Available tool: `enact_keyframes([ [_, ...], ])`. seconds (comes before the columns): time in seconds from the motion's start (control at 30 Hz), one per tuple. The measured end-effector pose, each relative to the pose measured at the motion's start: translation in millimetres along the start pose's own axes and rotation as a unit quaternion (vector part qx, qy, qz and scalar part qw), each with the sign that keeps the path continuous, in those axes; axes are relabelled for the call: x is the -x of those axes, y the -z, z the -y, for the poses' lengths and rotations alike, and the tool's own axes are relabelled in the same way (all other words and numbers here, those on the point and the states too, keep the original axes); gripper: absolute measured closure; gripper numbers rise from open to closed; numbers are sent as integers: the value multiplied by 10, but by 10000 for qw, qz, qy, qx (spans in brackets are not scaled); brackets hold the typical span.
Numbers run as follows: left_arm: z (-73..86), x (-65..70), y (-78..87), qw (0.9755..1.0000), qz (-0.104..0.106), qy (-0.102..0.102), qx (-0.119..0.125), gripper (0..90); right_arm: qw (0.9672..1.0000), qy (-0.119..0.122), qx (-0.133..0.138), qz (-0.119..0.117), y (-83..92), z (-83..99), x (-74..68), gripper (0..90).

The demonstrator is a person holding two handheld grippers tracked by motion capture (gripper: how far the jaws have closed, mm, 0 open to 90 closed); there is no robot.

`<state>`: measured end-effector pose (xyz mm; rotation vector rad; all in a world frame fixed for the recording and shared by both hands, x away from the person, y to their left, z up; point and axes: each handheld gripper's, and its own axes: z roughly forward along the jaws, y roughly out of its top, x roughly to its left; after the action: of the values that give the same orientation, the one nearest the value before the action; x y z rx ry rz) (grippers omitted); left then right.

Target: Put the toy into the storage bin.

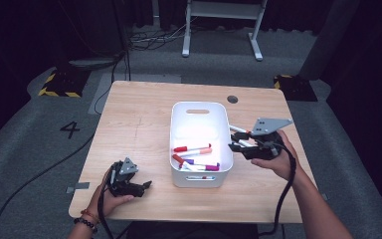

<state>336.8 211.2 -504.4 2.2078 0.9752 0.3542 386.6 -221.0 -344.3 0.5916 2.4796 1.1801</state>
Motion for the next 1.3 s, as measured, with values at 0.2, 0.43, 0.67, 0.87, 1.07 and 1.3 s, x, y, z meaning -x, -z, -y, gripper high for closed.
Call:
enact_keyframes([
  [0.2,0,0,0,10000,0,1,1,157,9967,-32,-396,701,91,478,146,535],
  [0.43,0,0,0,10000,0,2,-1,157,9926,-315,-605,1000,64,1114,363,539],
  [0.67,-1,1,0,10000,-10,7,-7,157,9911,-371,-877,934,-248,1254,433,513],
  [0.87,0,2,1,10000,-9,11,-12,157,9881,-548,-1045,987,-396,1359,502,494],
  [1.07,-1,1,0,10000,-8,8,-7,157,9867,-653,-1087,1020,-459,1421,579,443],
  [1.3,0,3,2,10000,-11,13,-12,157,9854,-803,-1140,976,-506,1470,616,428],
])
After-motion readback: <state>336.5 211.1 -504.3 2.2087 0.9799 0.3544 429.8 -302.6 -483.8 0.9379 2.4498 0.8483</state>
